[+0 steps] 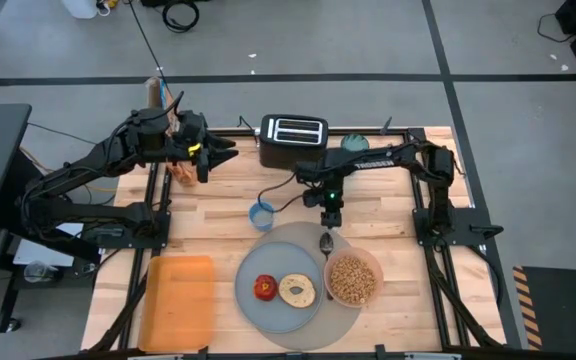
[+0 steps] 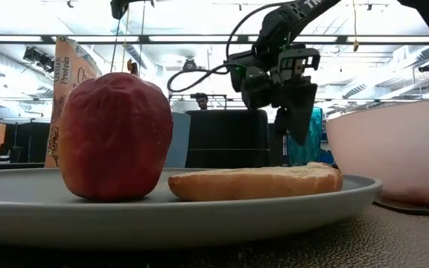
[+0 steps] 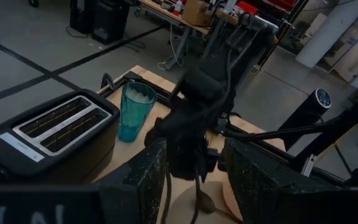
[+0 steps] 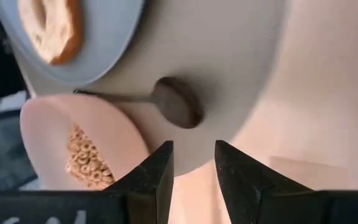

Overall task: Arrange a breakfast setting
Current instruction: Put the black spoon from the blue cup on the brown placemat

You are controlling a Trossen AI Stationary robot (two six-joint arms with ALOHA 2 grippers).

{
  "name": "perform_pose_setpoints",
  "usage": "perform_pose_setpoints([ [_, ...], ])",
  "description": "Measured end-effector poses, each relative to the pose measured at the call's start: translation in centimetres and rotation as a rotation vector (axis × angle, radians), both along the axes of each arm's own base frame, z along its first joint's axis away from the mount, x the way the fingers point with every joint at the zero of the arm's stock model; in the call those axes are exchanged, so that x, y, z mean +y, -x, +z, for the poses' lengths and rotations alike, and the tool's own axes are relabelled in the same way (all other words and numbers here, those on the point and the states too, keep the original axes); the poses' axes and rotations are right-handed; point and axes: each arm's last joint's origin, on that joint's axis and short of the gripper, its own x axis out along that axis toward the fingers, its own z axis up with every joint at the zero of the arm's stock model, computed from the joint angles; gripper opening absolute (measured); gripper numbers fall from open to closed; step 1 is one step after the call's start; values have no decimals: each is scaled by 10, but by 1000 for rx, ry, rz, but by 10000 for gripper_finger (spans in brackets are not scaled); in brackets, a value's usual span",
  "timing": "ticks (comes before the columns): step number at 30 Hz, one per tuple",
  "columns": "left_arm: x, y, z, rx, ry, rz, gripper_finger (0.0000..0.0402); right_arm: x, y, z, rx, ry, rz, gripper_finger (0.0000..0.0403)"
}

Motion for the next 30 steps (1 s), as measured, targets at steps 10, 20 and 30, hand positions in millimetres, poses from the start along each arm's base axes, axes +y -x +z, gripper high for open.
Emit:
perform_pose_setpoints([
  [10, 0, 1, -2, 25, -9, -4, 172, 13, -3, -8, -107, 91, -6, 124],
  [20, 0, 1, -4, 38, -1, -4, 172, 25, -2, -19, -99, 45, -25, 123],
  [30, 0, 1, -4, 40, -1, -4, 172, 37, -5, -19, -123, 46, 13, 94],
])
